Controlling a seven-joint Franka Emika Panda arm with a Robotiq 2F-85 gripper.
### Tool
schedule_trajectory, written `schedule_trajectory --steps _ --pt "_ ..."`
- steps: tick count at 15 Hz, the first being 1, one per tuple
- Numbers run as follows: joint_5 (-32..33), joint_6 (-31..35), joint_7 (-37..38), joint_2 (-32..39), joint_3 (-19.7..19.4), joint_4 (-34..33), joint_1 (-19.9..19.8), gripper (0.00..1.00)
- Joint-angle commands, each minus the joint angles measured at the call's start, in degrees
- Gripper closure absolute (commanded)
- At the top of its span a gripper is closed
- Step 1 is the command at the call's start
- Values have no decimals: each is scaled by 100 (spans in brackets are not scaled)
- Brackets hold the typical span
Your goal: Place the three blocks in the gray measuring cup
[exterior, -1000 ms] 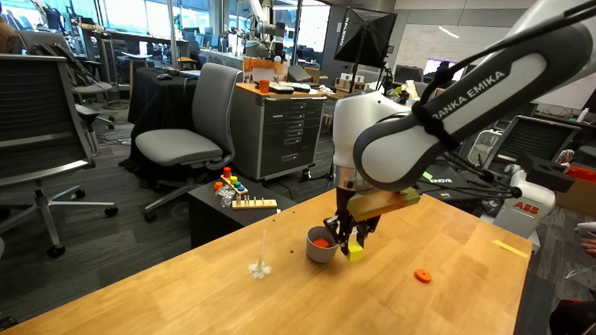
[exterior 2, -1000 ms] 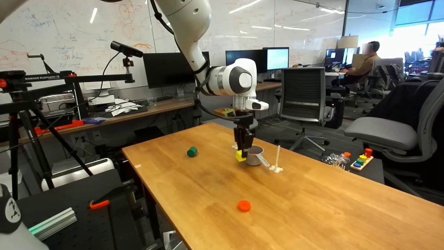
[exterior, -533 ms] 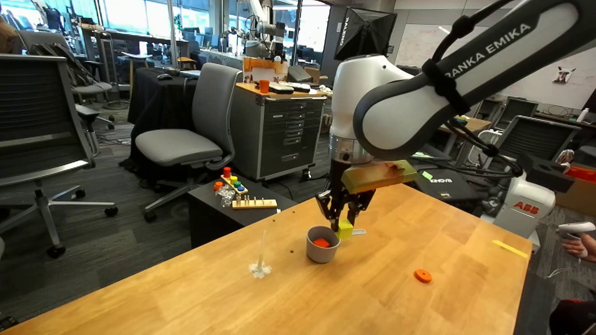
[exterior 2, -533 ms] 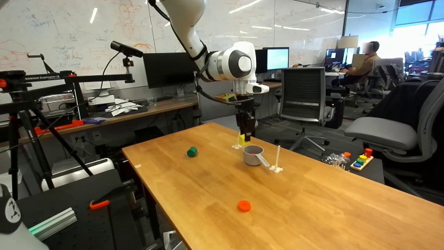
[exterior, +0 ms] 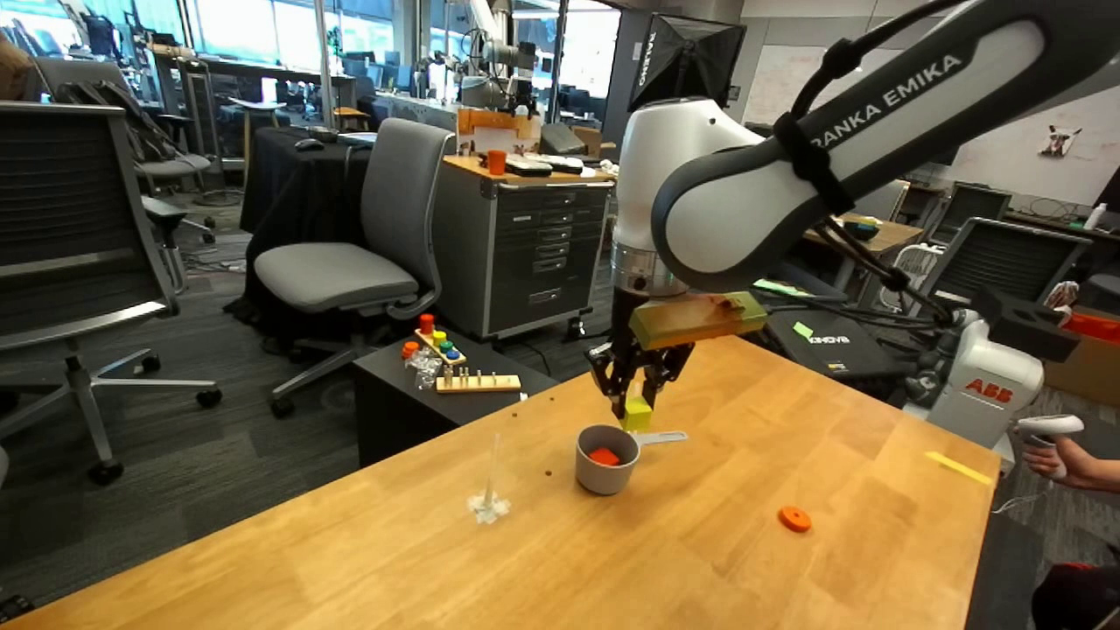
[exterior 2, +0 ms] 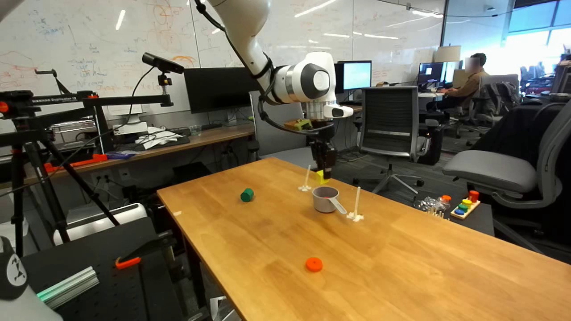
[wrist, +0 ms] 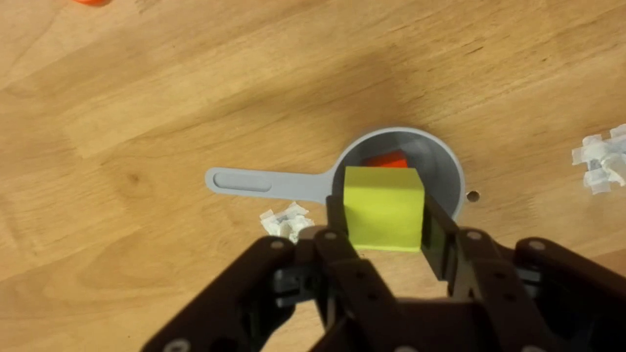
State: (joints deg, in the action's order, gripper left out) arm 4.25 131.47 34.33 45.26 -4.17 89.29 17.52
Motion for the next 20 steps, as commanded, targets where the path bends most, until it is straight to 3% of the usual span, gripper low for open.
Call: schedule_trajectory --steps 1,5,6,8,11,15,20 --pt "59 -112 152 315 -61 -550 49 84" --pt "12 -163 249 575 -27 -861 95 81" --pt "14 -213 284 630 -31 -918 120 34" --pt "-8 -257 310 720 -12 -991 131 29" --pt "-41 -291 330 770 2 -980 111 4" --pt "-99 -512 171 749 102 -831 37 0" --pt "138 -731 -424 584 364 -494 339 0"
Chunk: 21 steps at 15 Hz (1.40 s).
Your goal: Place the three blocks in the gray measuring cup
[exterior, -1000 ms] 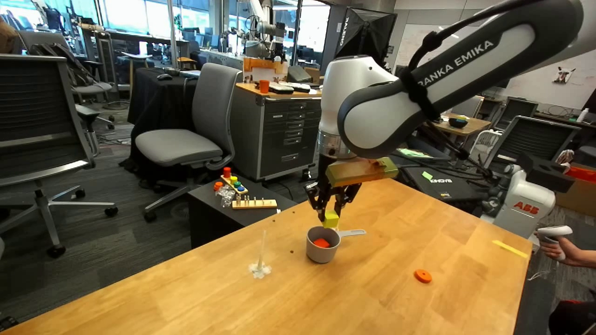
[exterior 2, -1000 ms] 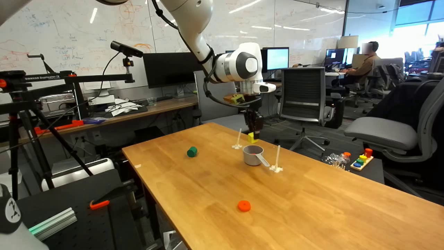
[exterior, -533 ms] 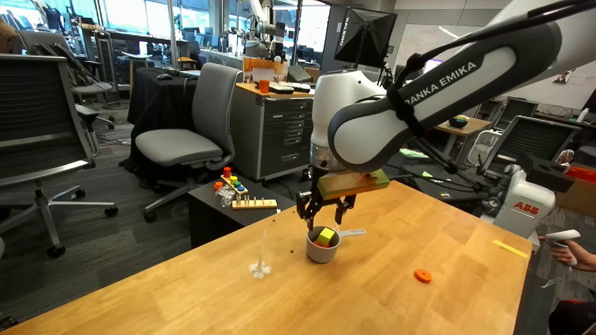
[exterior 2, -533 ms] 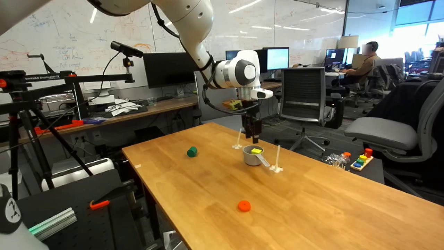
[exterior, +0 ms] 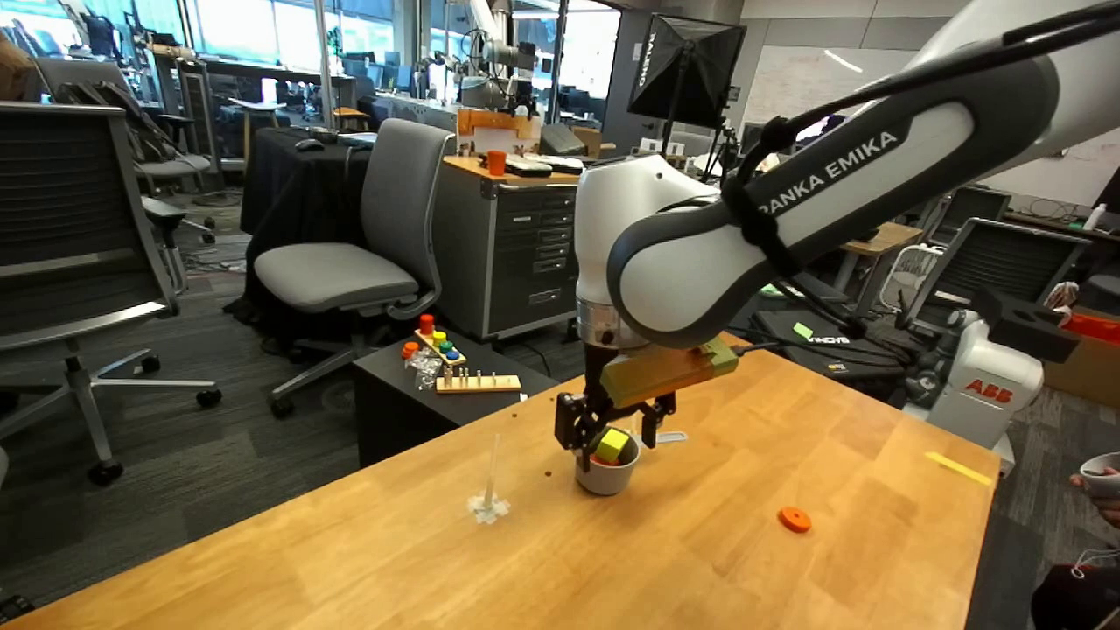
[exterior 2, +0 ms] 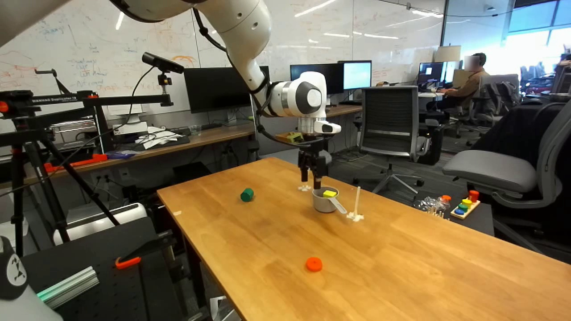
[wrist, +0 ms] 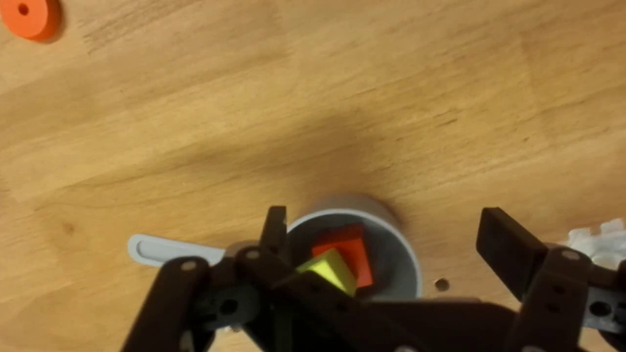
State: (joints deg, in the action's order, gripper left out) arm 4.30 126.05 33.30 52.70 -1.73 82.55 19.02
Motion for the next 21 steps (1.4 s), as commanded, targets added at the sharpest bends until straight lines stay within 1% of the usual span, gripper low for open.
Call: schedule_trajectory --steps 1,7,14,17,19,21 --pt "182 -213 -413 -176 153 221 277 0" --pt "588 -335 -729 -257 254 515 865 0" --pt "1065 -327 -993 -242 516 752 1511 0" --pt "1146 -306 -1319 -202 613 732 1662 0" --pt "1118 -424 -1850 -109 769 624 1613 0" --pt "1094 -484 -2185 -21 842 546 1576 0"
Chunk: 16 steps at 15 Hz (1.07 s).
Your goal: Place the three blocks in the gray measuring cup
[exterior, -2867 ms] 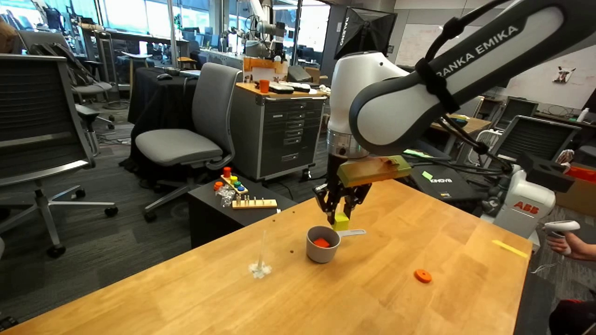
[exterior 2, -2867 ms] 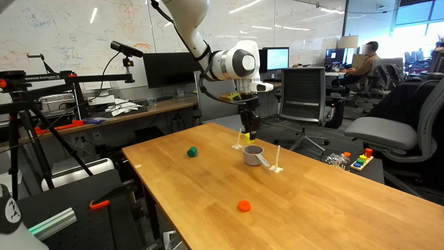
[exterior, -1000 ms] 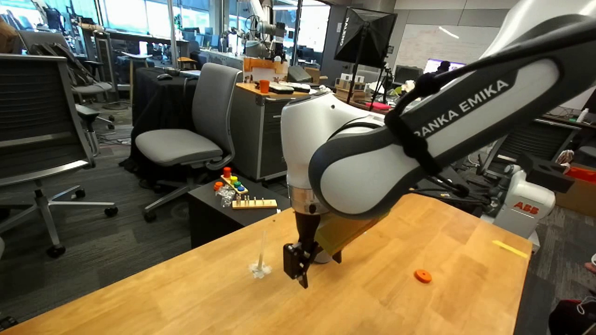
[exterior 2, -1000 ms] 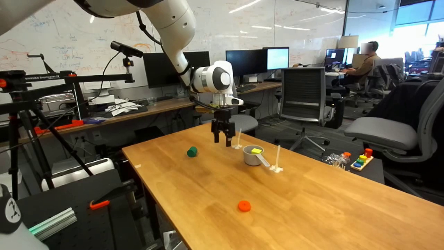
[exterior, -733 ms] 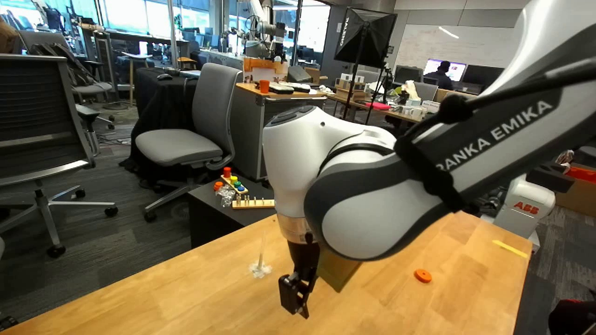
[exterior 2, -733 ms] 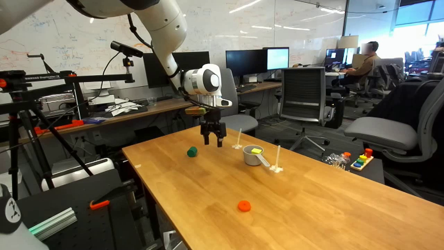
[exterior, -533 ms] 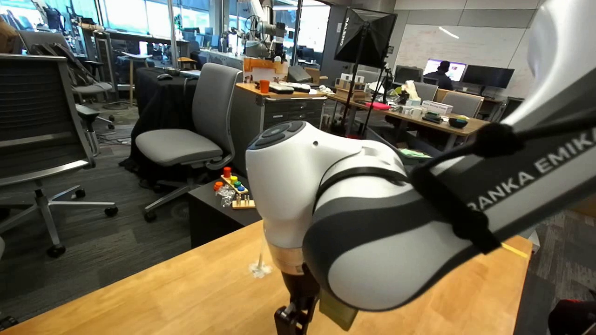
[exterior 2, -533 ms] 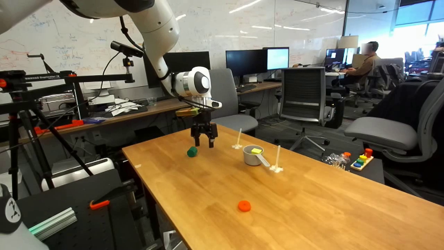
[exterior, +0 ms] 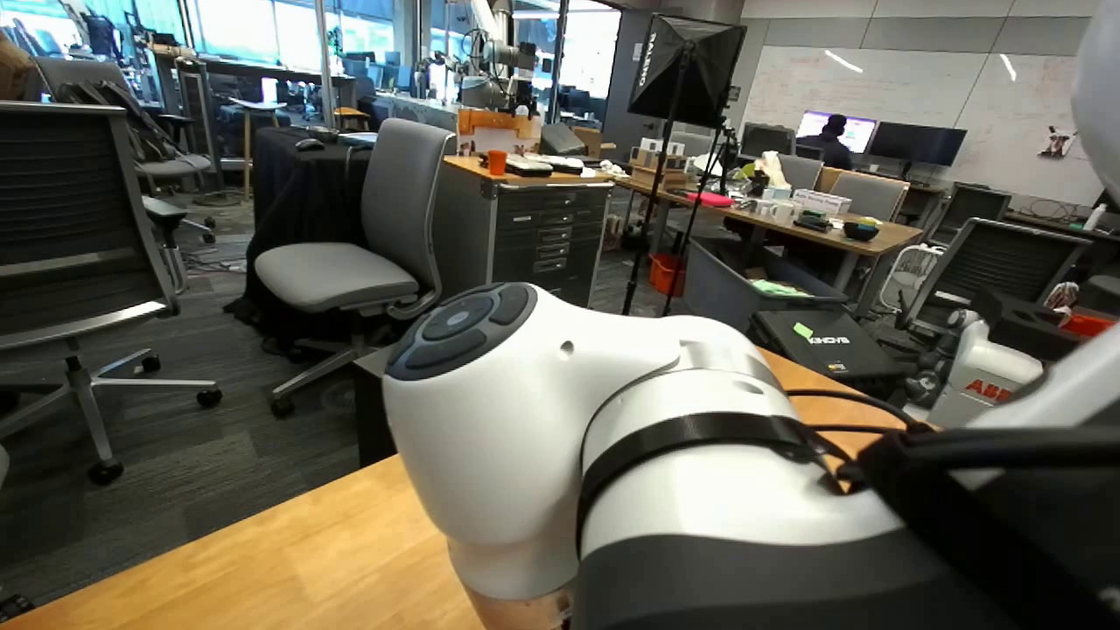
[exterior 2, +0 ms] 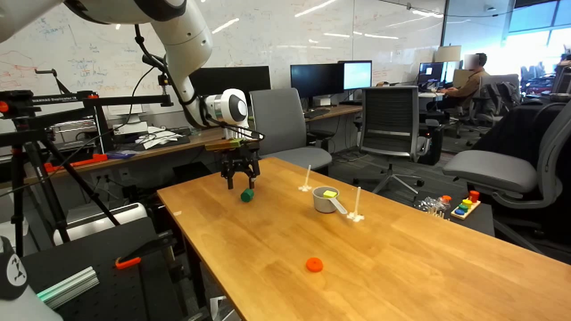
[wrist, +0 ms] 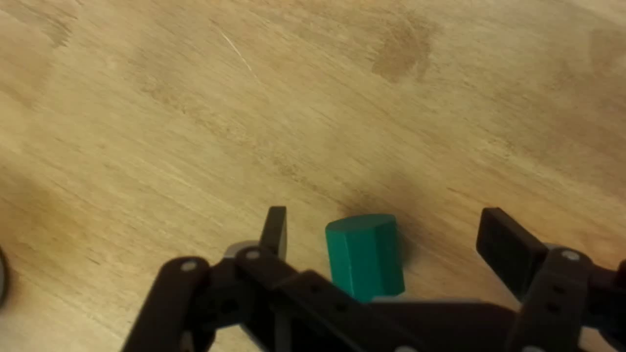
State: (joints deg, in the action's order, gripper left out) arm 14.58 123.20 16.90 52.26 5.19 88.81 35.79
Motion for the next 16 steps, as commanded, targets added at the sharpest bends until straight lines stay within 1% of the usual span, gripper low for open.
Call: schedule_trajectory --steps 1,4,8,15,16 --pt "17 -246 -674 99 184 -160 -130 0" --pt "18 -288 -936 241 203 -282 -158 0" --pt "48 -414 -1161 501 171 -624 -166 0" --pt "62 -598 -1269 907 135 -1273 -94 0" --pt "55 -589 -1284 957 141 -1331 -97 23"
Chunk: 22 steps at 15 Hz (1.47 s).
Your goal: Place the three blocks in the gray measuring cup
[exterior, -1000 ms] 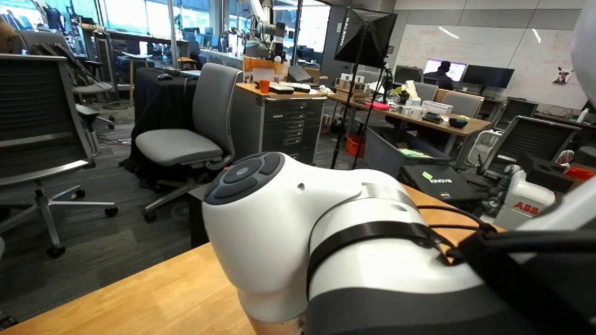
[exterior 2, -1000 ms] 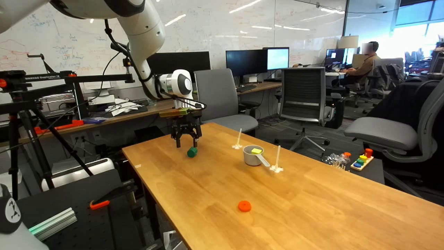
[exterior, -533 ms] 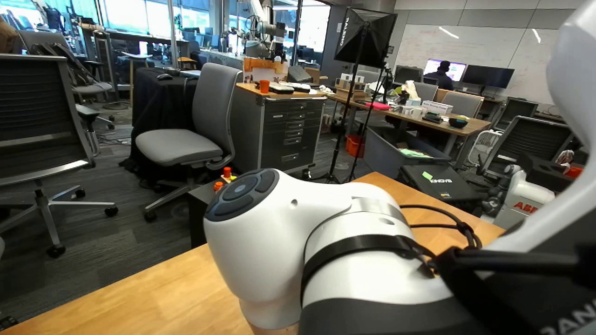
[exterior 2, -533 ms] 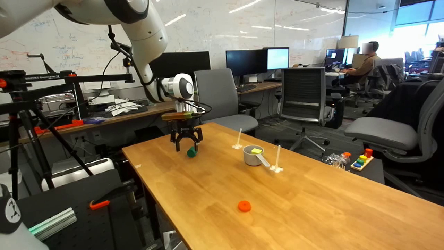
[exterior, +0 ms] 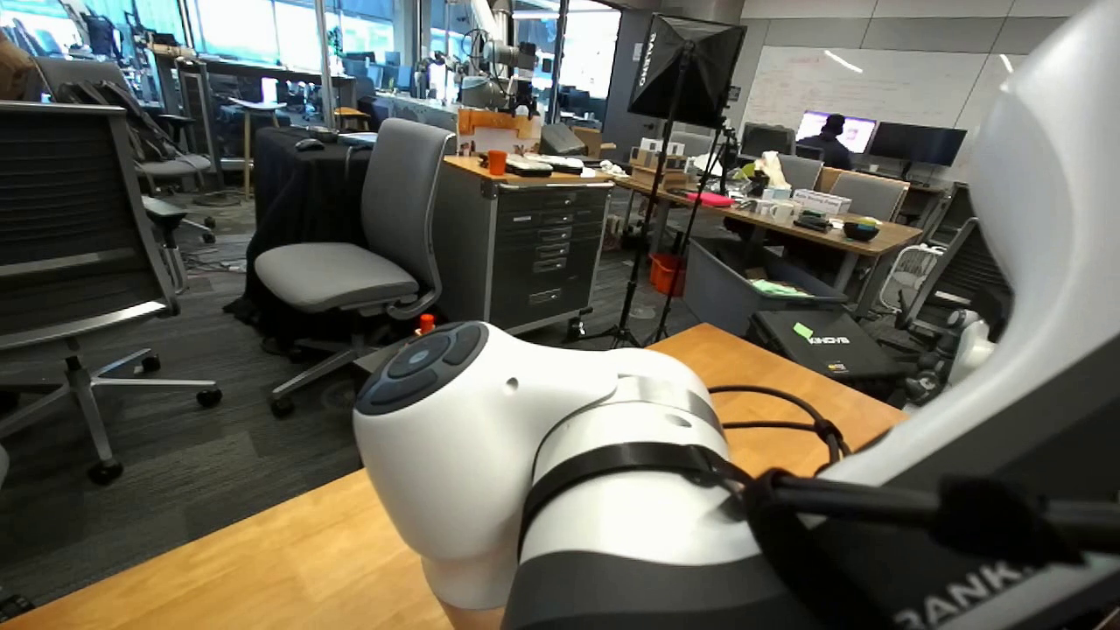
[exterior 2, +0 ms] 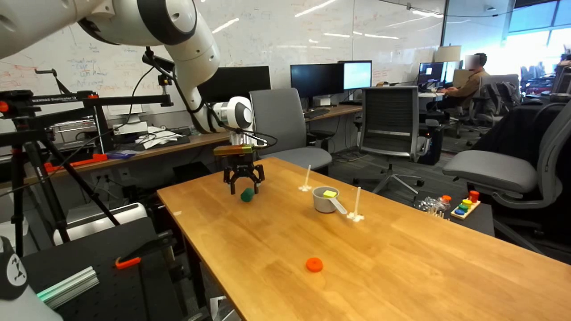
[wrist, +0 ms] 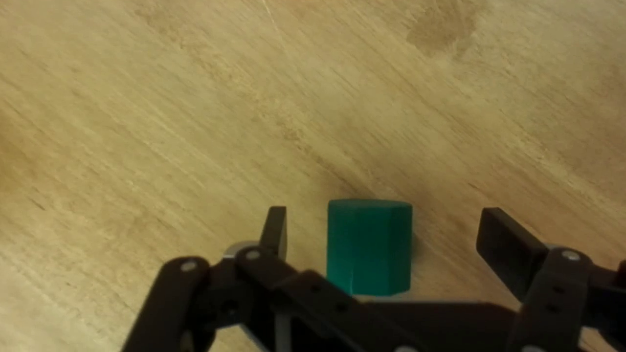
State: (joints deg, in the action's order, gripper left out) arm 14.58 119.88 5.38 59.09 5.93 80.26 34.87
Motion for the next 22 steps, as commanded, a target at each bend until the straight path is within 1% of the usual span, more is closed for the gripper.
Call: schedule_trajectory --steps 1,2,4,5,8,12,14,17,22 --pt "55 -241 -132 323 61 -521 0 27" --pt "50 -264 -126 362 55 -557 5 34" --pt "52 -259 -99 427 32 -619 13 51" --pt "45 -264 -88 446 27 -646 9 58" --pt "46 -313 -43 401 3 -654 7 81" --pt "72 -247 28 250 -106 -513 -101 82" --pt "69 -178 94 107 -199 -400 -241 82" --pt "44 -76 220 -150 -330 -285 -545 82" --pt "-8 -38 468 -462 -481 -323 -1044 82"
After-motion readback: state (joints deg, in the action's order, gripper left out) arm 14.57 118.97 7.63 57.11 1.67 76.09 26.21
